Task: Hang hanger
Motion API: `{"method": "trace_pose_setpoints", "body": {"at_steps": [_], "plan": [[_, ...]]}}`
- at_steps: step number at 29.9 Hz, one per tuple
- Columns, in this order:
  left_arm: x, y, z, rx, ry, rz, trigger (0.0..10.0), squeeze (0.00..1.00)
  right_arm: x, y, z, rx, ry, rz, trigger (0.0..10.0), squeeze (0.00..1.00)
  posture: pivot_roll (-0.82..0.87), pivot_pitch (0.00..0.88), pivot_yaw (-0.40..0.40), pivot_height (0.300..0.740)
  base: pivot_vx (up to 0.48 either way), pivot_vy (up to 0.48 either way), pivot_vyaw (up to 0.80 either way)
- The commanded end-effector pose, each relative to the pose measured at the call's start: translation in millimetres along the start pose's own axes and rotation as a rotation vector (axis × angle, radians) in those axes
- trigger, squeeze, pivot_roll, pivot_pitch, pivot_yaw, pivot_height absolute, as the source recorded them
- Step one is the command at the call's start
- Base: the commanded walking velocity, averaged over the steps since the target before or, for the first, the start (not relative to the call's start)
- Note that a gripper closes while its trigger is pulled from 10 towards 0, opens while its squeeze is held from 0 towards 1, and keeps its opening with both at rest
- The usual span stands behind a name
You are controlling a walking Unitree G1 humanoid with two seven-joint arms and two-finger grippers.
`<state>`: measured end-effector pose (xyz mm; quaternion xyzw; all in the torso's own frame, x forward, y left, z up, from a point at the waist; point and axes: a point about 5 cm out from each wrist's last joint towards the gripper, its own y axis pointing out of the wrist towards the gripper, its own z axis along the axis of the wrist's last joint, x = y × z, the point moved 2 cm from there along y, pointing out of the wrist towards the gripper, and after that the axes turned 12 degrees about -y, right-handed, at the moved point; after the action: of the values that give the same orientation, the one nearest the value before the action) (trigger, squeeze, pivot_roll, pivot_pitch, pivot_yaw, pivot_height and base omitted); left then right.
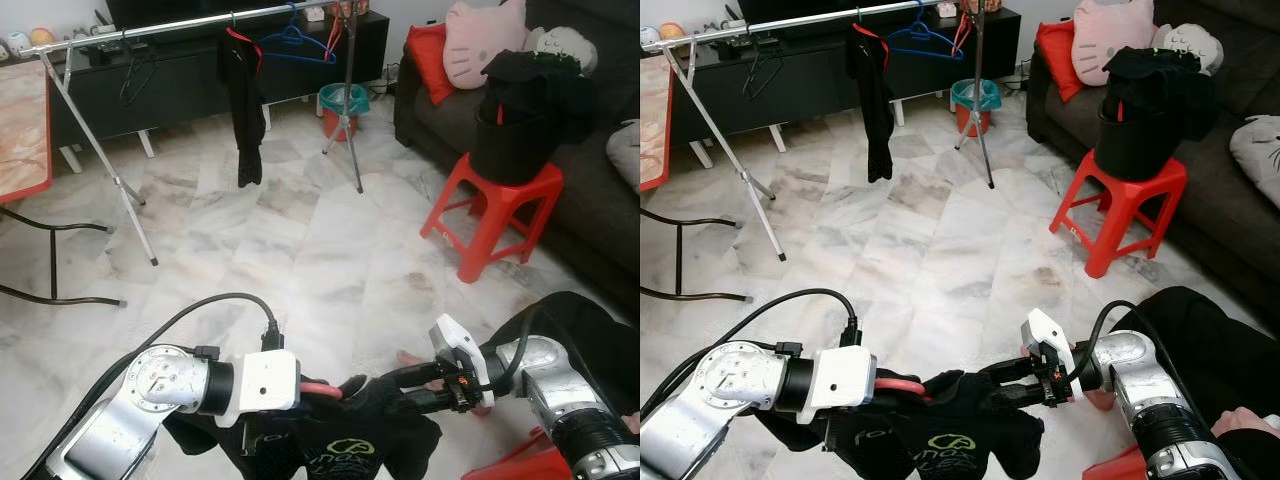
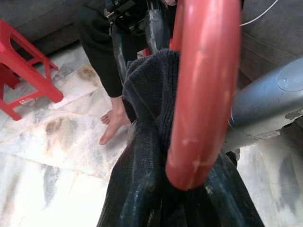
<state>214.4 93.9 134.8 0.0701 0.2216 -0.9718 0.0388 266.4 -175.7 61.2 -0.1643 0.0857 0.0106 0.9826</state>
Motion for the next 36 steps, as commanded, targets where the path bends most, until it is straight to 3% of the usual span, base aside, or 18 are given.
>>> {"method": "trace_pose_setpoints", "body": {"at_steps": [1,12,23,28,32,34,36], "plan": [[-1.3,0.2,10,0.014,0.044,-0.001,10.0,0.00,1.1,1.0,5,0.013,-0.013,0.010,0.0,0.00,0.07,0.019,-0.045,0.740,0.000,0.000,0.00],[-5.7,0.8,6,-0.005,0.055,0.032,10.0,0.00,-0.4,4.8,10,0.046,-0.017,0.022,0.0,0.00,0.07,0.018,-0.047,0.740,0.000,0.000,0.00],[-23.6,-0.7,2,0.005,0.078,0.154,10.0,0.00,-14.9,11.4,13,0.079,-0.024,0.066,0.0,0.00,0.07,0.018,-0.048,0.740,0.000,0.000,0.00],[-38.4,-2.0,-3,-0.015,0.127,0.264,10.0,0.00,-23.2,14.6,12,0.068,-0.024,0.091,0.0,0.00,0.06,0.023,-0.050,0.740,0.000,0.000,0.00],[-48.8,-3.9,-2,0.013,0.139,0.345,10.0,0.00,-33.2,18.6,2,-0.013,-0.042,0.112,0.0,0.00,0.06,0.023,-0.050,0.740,0.000,0.000,0.00],[-57.2,-6.6,0,0.039,0.143,0.405,10.0,0.00,-32.8,19.5,-11,-0.112,-0.055,0.054,0.0,0.00,0.05,0.026,-0.049,0.740,0.000,0.000,0.00],[-65.1,-9.2,2,0.064,0.145,0.465,10.0,0.00,-20.4,18.3,-20,-0.185,-0.085,-0.088,0.0,0.00,0.05,0.028,-0.046,0.740,0.000,0.000,0.00]]}}
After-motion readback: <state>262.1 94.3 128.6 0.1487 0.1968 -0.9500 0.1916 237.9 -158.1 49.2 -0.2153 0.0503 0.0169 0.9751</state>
